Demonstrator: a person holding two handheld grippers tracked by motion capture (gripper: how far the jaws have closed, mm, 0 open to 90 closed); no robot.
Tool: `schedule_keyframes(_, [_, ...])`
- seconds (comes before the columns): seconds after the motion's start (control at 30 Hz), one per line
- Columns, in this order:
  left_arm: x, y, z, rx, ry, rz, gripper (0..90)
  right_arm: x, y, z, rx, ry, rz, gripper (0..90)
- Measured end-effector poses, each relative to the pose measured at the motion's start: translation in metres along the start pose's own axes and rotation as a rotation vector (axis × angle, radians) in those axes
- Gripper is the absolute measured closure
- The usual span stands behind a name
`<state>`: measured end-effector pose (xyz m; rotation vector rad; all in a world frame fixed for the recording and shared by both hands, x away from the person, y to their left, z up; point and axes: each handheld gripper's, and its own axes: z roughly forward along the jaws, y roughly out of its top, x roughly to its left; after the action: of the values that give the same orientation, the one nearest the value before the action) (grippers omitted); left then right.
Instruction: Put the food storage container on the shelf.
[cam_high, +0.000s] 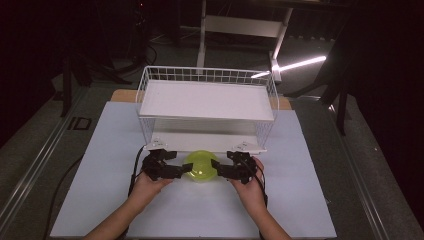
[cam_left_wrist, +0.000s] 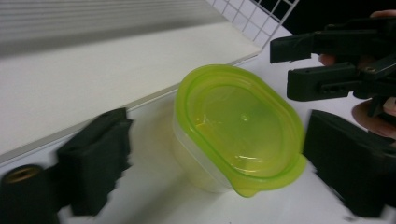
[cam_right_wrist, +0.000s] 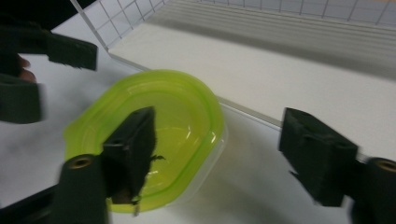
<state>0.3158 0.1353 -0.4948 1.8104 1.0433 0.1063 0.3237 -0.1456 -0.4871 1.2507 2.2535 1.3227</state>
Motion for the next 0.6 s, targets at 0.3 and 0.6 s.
schedule_keyframes(0.3, [0.012, -0.005, 0.006, 0.044, -0.040, -0.098, 34.5, -0.003, -0.003, 0.004, 0.035, 0.008, 0.034, 38.9])
schedule_keyframes(0.6, [0.015, -0.008, 0.013, 0.102, -0.082, -0.152, 53.3, -0.008, -0.010, 0.009, 0.066, 0.017, 0.059, 43.8])
